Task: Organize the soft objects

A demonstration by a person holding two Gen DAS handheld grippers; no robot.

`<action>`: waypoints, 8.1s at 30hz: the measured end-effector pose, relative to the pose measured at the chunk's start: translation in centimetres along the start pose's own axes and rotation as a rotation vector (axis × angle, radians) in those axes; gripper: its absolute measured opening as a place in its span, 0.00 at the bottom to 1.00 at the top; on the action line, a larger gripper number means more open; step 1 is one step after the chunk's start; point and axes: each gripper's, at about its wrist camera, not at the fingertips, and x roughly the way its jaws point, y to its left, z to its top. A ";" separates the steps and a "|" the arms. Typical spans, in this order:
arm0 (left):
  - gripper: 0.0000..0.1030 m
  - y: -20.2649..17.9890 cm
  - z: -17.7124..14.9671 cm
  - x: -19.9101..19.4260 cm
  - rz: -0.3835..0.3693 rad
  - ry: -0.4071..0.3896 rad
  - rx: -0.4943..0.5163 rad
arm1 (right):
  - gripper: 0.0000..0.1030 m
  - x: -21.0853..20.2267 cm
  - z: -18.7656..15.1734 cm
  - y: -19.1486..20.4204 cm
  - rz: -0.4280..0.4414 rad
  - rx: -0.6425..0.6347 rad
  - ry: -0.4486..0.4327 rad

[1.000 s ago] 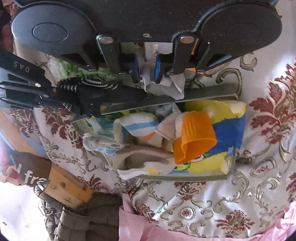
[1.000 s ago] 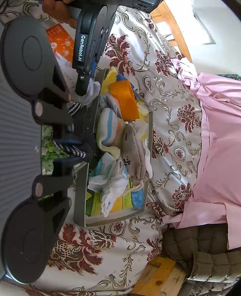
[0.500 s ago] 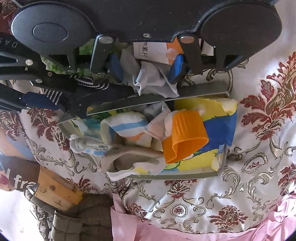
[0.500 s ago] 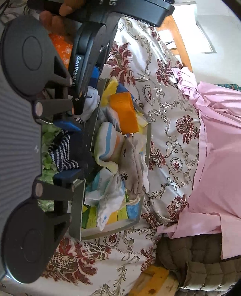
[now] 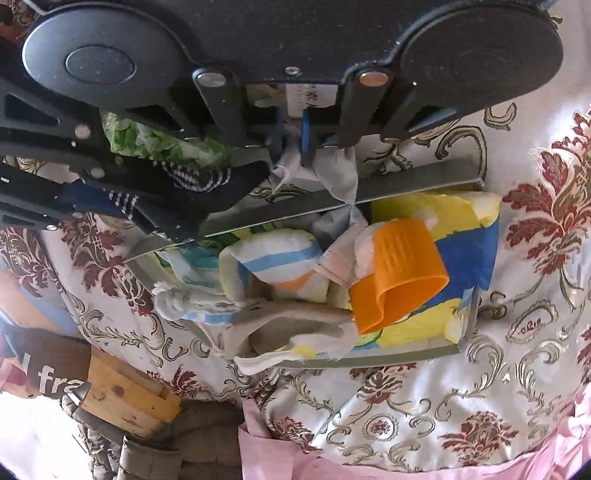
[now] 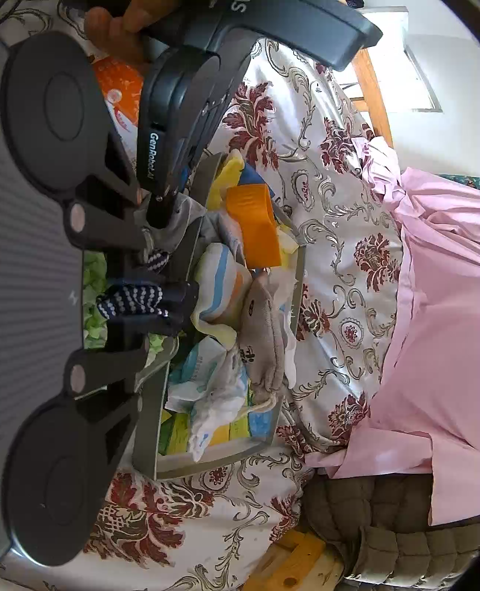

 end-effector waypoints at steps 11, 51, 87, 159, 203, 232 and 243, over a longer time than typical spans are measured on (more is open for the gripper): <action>0.04 -3.2 2.3 -4.7 0.015 -0.163 -0.026 | 0.07 -2.5 1.2 -3.4 0.013 0.102 -0.159; 0.12 -2.9 9.8 5.3 0.079 -0.260 -0.196 | 0.21 5.5 0.7 -14.7 -0.023 0.596 -0.170; 0.92 -5.1 4.1 -8.1 0.171 -0.488 -0.174 | 0.96 -4.8 0.6 -11.9 -0.115 0.434 -0.321; 0.99 -5.5 -18.4 -19.5 0.321 -0.403 -0.166 | 1.00 -15.9 -12.1 3.0 -0.169 0.356 -0.060; 0.99 -5.9 -18.5 -19.2 0.319 -0.395 -0.153 | 1.00 -15.7 -12.2 2.9 -0.149 0.368 -0.045; 0.99 -6.1 -18.5 -19.2 0.320 -0.394 -0.151 | 1.00 -15.7 -12.2 2.8 -0.147 0.370 -0.046; 0.99 -6.1 -18.5 -19.2 0.320 -0.394 -0.152 | 1.00 -15.7 -12.3 2.8 -0.147 0.371 -0.045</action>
